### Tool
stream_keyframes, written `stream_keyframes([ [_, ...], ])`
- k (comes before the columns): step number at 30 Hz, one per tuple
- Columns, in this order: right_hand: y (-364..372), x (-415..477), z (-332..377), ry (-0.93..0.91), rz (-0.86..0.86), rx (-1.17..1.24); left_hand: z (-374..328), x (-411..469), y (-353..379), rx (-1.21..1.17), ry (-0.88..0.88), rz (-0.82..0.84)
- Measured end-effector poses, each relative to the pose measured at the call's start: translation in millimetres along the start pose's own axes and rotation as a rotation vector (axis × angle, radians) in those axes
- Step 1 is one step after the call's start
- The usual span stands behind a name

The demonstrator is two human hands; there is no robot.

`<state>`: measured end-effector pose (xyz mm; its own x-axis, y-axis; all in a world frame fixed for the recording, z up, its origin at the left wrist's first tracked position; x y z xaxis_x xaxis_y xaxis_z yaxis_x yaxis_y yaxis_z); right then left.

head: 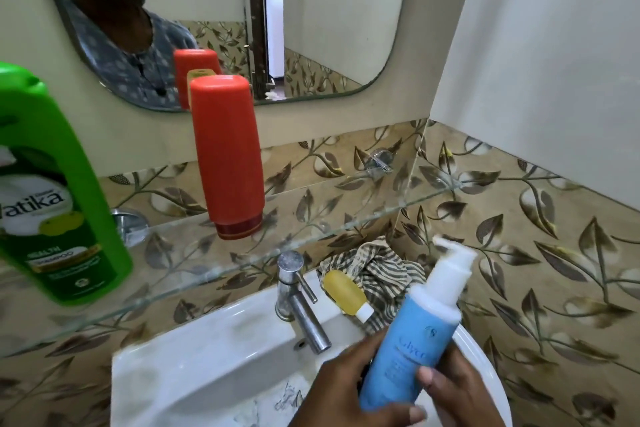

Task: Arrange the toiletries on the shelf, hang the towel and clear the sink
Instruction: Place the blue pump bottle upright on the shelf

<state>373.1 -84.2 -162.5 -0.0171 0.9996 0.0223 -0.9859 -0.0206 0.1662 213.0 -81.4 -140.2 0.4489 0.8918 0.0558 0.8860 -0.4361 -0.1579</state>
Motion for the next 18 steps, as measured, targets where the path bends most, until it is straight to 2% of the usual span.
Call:
stream_keyframes([
  [4, 23.9, 33.9, 51.9, -0.216, -0.095, -0.181, -32.8, 28.3, -11.0, 0.101, 0.154, -0.256],
  [8, 41.5, 79.6, 105.9, -0.389, 0.006, -0.261, -63.6, 68.1, -37.7, 0.168, 0.239, -0.389],
  [11, 48.7, 117.4, 129.0, -0.419, 0.079, -0.322, -80.2, 95.8, -64.4, 0.238, 0.265, -0.476],
  [18, 64.1, 175.6, 133.7, -0.365, 0.221, -0.464, -76.0, 129.5, -100.4, 0.224, 0.134, -0.533],
])
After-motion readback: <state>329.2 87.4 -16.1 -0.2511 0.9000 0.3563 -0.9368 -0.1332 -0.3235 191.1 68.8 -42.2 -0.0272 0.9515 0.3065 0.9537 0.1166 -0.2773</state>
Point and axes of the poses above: each hand's wrist, its own x-axis towards the middle knuckle, its own y-axis out of the palm, z = x × y, the point moved 1 cm from there along x, towards the middle knuckle
